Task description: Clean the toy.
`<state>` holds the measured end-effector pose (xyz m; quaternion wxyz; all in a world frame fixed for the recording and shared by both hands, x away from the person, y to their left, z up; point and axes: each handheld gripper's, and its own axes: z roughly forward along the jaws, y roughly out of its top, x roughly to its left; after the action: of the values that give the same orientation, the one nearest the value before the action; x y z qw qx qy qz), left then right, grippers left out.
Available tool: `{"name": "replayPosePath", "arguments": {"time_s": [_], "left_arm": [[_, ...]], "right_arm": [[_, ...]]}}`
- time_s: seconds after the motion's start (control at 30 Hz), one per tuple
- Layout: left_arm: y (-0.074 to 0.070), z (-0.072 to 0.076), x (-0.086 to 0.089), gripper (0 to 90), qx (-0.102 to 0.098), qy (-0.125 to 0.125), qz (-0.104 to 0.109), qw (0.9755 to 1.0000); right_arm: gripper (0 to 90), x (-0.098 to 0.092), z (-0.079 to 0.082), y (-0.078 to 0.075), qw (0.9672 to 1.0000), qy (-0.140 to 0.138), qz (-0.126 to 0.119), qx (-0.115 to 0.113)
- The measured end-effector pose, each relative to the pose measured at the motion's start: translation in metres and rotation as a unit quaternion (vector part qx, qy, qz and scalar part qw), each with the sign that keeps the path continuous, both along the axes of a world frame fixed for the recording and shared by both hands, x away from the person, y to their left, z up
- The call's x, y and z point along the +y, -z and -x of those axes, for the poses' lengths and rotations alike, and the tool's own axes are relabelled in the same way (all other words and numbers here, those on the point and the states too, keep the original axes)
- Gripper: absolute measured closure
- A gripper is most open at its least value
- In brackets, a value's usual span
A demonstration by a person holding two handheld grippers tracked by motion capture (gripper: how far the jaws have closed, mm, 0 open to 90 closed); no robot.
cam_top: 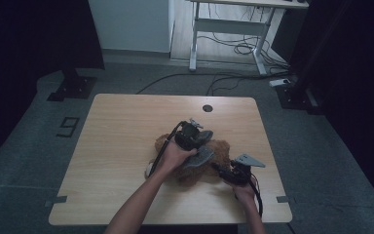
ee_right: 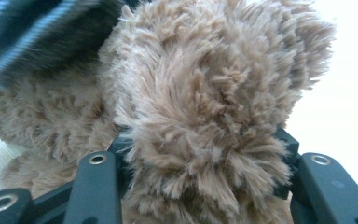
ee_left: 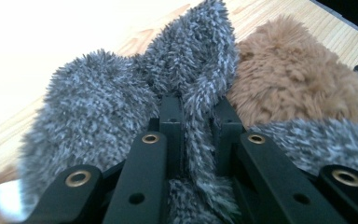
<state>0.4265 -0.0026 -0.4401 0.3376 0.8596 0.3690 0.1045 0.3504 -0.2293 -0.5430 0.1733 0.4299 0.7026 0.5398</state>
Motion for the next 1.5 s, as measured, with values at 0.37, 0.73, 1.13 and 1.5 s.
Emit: {"name": "replayPosePath", "arguments": {"time_s": [0.37, 0.73, 1.13, 1.5], "left_arm": [[0.000, 0.000, 0.073, 78.3, -0.002, -0.064, -0.025, 0.9976], [0.005, -0.012, 0.046, 78.7, -0.004, -0.052, -0.060, 0.9968], [0.004, -0.004, 0.006, 78.4, -0.008, -0.003, -0.038, 0.9992], [0.017, -0.001, 0.089, 78.6, -0.005, -0.080, -0.021, 0.9966]], "right_arm": [[46.0, 0.000, 0.000, 0.000, 1.0000, 0.002, 0.000, 0.001], [46.1, 0.000, 0.001, 0.000, 1.0000, 0.003, 0.007, -0.001], [46.1, -0.001, 0.000, 0.000, 1.0000, -0.001, 0.008, -0.001], [46.1, 0.000, 0.001, -0.001, 0.9999, 0.004, 0.011, -0.002]]}}
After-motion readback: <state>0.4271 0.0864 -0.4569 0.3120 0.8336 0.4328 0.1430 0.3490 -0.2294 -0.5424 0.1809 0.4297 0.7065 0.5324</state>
